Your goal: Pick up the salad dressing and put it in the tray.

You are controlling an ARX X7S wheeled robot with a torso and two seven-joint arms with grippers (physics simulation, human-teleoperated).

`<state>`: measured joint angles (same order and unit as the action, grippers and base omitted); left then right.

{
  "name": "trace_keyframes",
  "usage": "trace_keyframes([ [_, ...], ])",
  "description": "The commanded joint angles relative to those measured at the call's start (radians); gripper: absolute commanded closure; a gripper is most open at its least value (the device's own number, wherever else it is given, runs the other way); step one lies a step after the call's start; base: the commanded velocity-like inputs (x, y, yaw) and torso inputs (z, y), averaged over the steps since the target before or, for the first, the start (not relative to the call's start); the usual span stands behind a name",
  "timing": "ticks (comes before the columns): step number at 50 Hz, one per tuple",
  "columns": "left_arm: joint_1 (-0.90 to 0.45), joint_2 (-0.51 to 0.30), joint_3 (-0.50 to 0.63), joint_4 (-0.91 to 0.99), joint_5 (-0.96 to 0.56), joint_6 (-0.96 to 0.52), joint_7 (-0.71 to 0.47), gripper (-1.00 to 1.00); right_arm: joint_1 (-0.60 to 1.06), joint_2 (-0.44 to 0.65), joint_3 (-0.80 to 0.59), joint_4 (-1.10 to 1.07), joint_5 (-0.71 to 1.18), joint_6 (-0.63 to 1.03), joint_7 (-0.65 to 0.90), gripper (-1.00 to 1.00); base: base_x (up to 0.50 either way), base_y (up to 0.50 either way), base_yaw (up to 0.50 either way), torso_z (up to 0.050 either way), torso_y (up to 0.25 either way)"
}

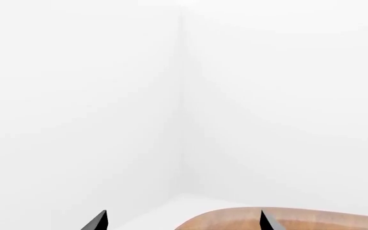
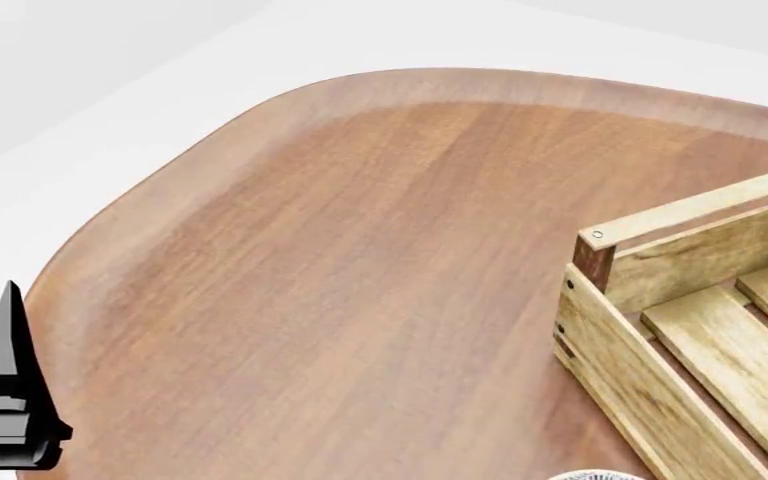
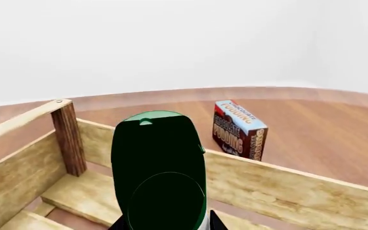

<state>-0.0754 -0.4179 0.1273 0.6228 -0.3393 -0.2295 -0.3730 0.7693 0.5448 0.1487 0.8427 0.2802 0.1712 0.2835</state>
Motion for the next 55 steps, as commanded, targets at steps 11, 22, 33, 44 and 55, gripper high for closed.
trace_keyframes([
  [11, 0.0, -0.003, 0.004, -0.003, -0.001, 0.004, -0.005, -1.0, 0.134, -0.007, -0.028, 0.409, -0.081, -0.263, -0.048, 1.0, 0.0, 0.0, 0.0, 0.0, 0.001],
  [22, 0.003, -0.005, 0.006, -0.003, -0.001, 0.007, -0.007, -1.0, 0.12, -0.019, 0.002, 0.465, -0.109, -0.317, -0.043, 1.0, 0.0, 0.0, 0.0, 0.001, 0.0],
  [33, 0.002, -0.007, 0.009, -0.004, 0.0, 0.01, -0.009, -1.0, 0.108, -0.024, 0.054, 0.465, -0.146, -0.318, -0.044, 1.0, 0.0, 0.0, 0.0, 0.0, 0.001],
  [44, 0.002, -0.009, 0.011, -0.003, 0.002, 0.012, -0.012, -1.0, 0.092, -0.032, 0.111, 0.465, -0.179, -0.309, -0.06, 1.0, 0.0, 0.0, 0.0, 0.0, 0.001],
  [55, 0.002, -0.012, 0.012, -0.001, 0.0, 0.011, -0.015, -1.0, 0.071, -0.039, 0.166, 0.465, -0.21, -0.305, -0.064, 1.0, 0.0, 0.0, 0.0, 0.0, 0.0],
])
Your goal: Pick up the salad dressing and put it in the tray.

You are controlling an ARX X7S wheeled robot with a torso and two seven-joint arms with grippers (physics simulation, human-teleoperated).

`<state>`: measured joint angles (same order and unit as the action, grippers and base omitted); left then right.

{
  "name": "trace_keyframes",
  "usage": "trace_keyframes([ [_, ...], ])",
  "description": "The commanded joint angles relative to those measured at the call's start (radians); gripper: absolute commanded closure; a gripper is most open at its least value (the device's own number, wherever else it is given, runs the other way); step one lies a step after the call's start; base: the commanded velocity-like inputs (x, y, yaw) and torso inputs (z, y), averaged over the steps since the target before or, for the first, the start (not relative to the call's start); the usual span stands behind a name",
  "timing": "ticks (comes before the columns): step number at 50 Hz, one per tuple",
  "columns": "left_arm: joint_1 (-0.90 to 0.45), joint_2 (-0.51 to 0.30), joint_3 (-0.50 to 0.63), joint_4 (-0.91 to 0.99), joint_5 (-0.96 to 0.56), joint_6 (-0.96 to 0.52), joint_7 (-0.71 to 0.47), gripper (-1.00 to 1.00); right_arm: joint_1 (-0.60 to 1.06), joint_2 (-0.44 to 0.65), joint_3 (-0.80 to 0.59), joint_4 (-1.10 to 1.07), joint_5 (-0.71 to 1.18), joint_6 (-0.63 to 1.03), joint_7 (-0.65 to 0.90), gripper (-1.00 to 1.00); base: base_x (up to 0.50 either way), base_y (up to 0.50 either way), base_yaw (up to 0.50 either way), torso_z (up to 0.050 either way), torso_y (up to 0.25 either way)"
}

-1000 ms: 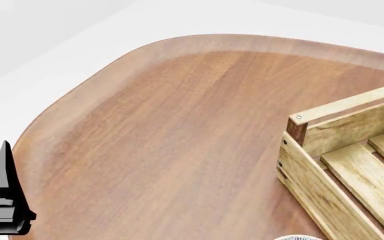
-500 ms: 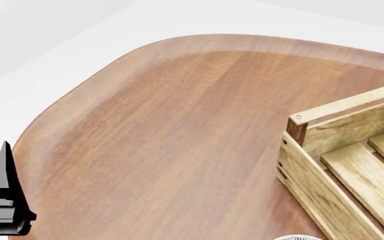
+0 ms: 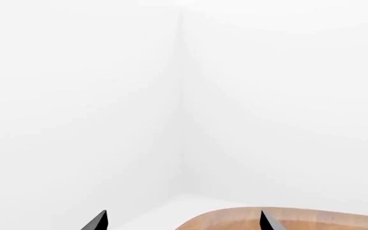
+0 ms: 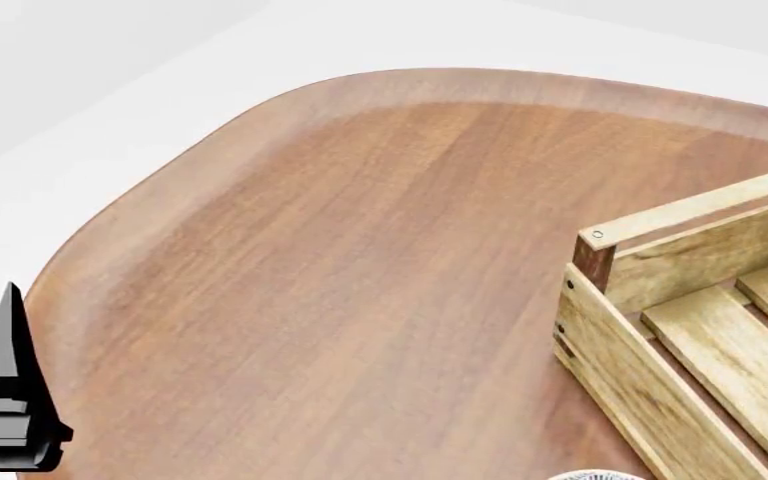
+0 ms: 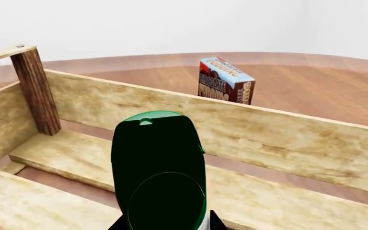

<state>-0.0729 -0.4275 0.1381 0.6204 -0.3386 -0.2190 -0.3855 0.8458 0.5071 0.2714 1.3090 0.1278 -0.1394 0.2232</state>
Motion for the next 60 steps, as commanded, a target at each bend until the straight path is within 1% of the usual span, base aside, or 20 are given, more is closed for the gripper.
trace_keyframes([
  [1, 0.0, -0.003, 0.001, 0.001, -0.001, 0.0, -0.003, -1.0, -0.01, -0.003, 0.048, -0.001, -0.06, 0.002, -0.004, 1.0, 0.0, 0.0, 0.0, 0.0, 0.0],
  [24, -0.007, -0.009, 0.006, 0.004, -0.002, -0.003, -0.008, -1.0, -0.046, -0.018, 0.12, -0.001, -0.104, -0.014, 0.003, 1.0, 0.0, 0.0, 0.0, 0.0, 0.0],
  [44, -0.005, -0.01, 0.01, 0.0, -0.002, 0.002, -0.011, -1.0, -0.068, -0.027, 0.142, 0.0, -0.122, -0.016, 0.01, 1.0, 0.0, 0.0, 0.0, 0.0, 0.0],
  [45, -0.005, -0.01, 0.011, -0.002, -0.002, 0.002, -0.011, -1.0, -0.07, -0.028, 0.143, 0.0, -0.122, -0.017, 0.009, -1.0, 0.0, 0.0, 0.0, 0.0, 0.0],
  [60, -0.002, -0.014, 0.01, 0.001, -0.005, 0.005, -0.014, -1.0, -0.069, -0.028, 0.148, 0.0, -0.125, -0.019, 0.005, -1.0, 0.0, 0.0, 0.0, 0.0, 0.0],
])
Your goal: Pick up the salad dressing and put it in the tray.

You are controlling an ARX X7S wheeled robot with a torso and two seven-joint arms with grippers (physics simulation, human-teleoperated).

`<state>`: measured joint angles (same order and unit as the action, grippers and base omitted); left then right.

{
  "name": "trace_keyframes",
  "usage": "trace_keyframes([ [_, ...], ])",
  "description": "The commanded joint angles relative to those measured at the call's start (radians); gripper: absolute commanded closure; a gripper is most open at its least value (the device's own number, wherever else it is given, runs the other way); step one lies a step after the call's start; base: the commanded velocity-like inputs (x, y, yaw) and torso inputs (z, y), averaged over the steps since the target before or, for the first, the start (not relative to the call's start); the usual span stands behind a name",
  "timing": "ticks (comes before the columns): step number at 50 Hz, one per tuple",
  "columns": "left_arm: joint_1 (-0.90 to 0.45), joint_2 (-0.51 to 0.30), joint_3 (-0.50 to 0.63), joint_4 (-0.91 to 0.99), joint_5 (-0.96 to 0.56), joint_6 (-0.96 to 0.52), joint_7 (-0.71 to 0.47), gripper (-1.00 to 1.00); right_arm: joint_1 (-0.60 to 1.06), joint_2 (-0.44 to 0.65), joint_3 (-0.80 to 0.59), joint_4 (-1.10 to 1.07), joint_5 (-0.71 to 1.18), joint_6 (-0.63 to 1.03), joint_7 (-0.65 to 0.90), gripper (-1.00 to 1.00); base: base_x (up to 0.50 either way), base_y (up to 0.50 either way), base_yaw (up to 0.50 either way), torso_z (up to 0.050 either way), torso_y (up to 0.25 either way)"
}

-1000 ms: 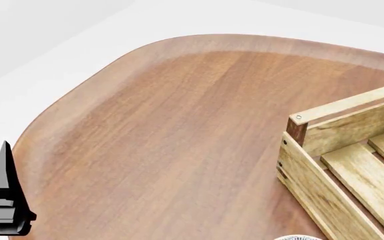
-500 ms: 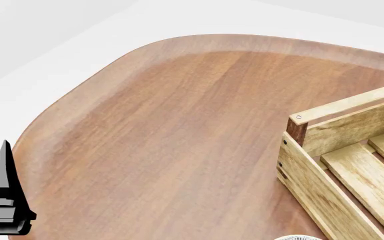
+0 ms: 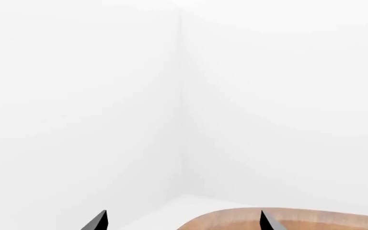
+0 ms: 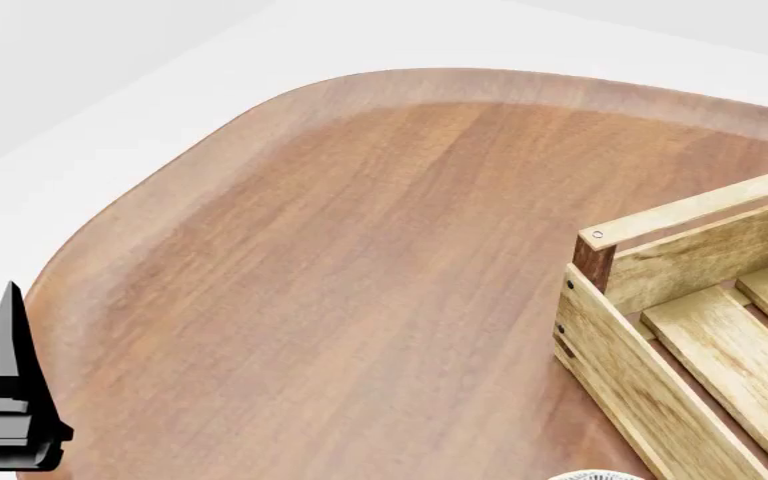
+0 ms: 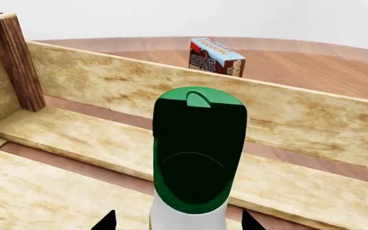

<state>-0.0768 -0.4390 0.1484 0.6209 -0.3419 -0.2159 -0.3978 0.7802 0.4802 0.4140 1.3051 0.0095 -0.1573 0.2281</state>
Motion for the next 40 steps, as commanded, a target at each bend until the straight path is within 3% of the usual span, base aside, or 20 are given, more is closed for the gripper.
trace_keyframes([
  [1, 0.002, -0.002, 0.0, 0.0, -0.001, 0.003, -0.003, -1.0, -0.003, -0.001, 0.005, 0.003, -0.007, -0.002, 0.0, -1.0, 0.0, 0.0, 0.0, 0.0, 0.0],
  [19, 0.003, -0.006, -0.001, 0.005, -0.004, 0.006, -0.007, -1.0, 0.021, 0.008, -0.036, -0.005, -0.037, -0.039, -0.019, -1.0, 0.0, 0.0, 0.0, 0.0, 0.0],
  [24, 0.002, -0.008, -0.002, 0.008, -0.006, 0.004, -0.009, -1.0, -0.176, -0.051, -0.003, -0.537, -0.018, 0.268, -0.012, -1.0, 0.0, 0.0, 0.0, 0.0, 0.0],
  [27, 0.0, -0.01, -0.003, 0.013, -0.009, 0.0, -0.011, -1.0, -0.236, -0.068, 0.009, -0.718, -0.014, 0.363, -0.009, -1.0, 0.0, 0.0, 0.0, 0.0, 0.0],
  [40, -0.003, -0.02, -0.012, 0.036, -0.017, -0.011, -0.019, -1.0, -0.42, -0.119, 0.05, -1.299, -0.003, 0.555, -0.002, -1.0, 0.0, 0.0, 0.0, 0.0, 0.0],
])
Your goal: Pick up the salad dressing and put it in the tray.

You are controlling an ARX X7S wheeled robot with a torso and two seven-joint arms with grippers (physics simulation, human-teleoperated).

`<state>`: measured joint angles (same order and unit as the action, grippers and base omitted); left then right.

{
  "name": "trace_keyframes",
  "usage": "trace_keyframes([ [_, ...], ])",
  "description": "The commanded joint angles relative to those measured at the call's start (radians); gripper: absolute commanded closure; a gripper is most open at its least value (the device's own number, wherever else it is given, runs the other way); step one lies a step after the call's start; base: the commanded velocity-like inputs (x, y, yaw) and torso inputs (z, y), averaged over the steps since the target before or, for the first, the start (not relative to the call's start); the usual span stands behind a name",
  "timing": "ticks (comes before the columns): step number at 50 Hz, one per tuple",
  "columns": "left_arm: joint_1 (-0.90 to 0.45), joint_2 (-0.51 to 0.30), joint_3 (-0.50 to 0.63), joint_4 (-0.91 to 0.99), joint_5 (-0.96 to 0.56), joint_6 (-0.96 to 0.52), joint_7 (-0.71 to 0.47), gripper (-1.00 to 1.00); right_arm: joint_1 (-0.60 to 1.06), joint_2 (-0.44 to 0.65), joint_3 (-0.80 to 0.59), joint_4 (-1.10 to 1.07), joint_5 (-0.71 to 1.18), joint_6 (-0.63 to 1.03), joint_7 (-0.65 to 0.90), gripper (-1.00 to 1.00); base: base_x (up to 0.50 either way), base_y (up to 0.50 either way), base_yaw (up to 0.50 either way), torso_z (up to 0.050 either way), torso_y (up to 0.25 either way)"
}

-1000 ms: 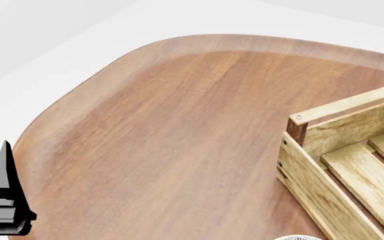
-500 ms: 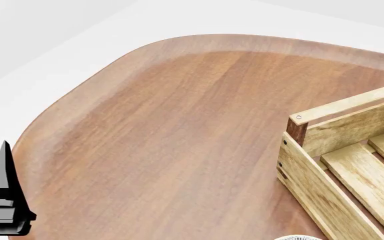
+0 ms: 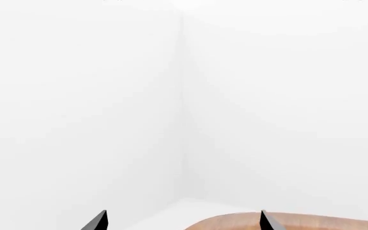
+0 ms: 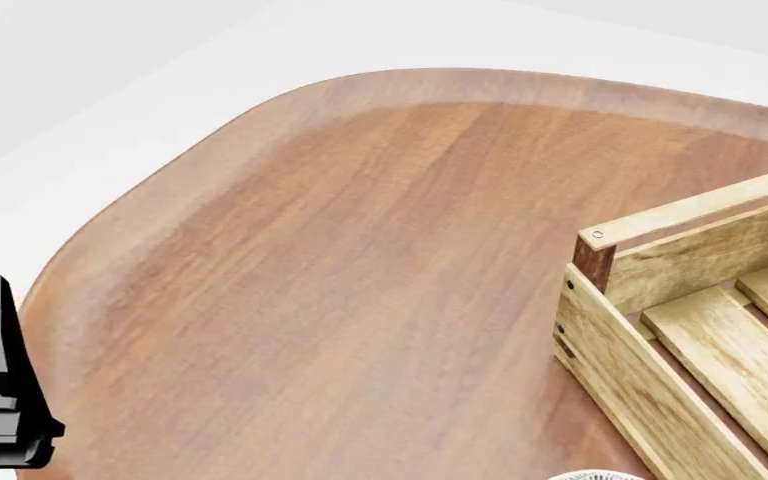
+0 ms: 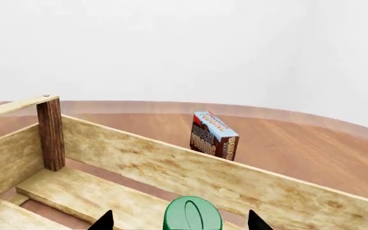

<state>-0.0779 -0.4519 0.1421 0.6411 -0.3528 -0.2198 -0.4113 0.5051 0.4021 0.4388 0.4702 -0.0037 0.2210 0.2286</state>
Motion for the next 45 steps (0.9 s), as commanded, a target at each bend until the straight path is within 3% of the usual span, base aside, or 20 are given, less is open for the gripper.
trace_keyframes([
  [1, -0.002, -0.008, -0.008, 0.019, -0.009, -0.008, -0.006, -1.0, -0.163, -0.045, 0.024, -0.55, 0.014, 0.209, -0.01, -1.0, 0.0, 0.0, 0.0, 0.0, 0.0],
  [8, 0.002, -0.01, -0.025, 0.036, -0.014, 0.002, -0.016, -1.0, -0.229, -0.067, 0.009, -0.766, 0.021, 0.251, -0.03, -1.0, 0.0, 0.0, 0.0, 0.0, 0.0],
  [12, 0.027, -0.004, -0.065, 0.06, -0.013, 0.088, -0.012, -1.0, -0.286, -0.094, 0.016, -0.956, 0.042, 0.267, -0.041, -1.0, 0.0, 0.0, 0.0, 0.0, 0.0],
  [25, 0.102, 0.037, -0.139, 0.077, 0.031, 0.359, 0.017, -1.0, -0.401, -0.155, 0.027, -1.23, 0.057, 0.17, -0.037, -1.0, 0.0, 0.0, 0.0, 0.0, 0.0],
  [32, 0.124, 0.063, -0.171, 0.076, 0.038, 0.459, 0.016, -1.0, -0.461, -0.204, 0.033, -1.268, 0.072, 0.011, -0.032, -1.0, 0.0, 0.0, 0.0, 0.0, 0.0],
  [34, 0.133, 0.072, -0.183, 0.071, 0.027, 0.504, 0.02, -1.0, -0.483, -0.227, 0.04, -1.261, 0.069, -0.115, -0.025, -1.0, 0.0, 0.0, 0.0, 0.0, 0.0],
  [45, 0.149, 0.106, -0.208, 0.055, 0.032, 0.621, 0.026, -1.0, -0.509, -0.31, 0.085, -1.238, 0.07, -0.441, 0.033, -1.0, 0.0, 0.0, 0.0, 0.0, 0.0],
])
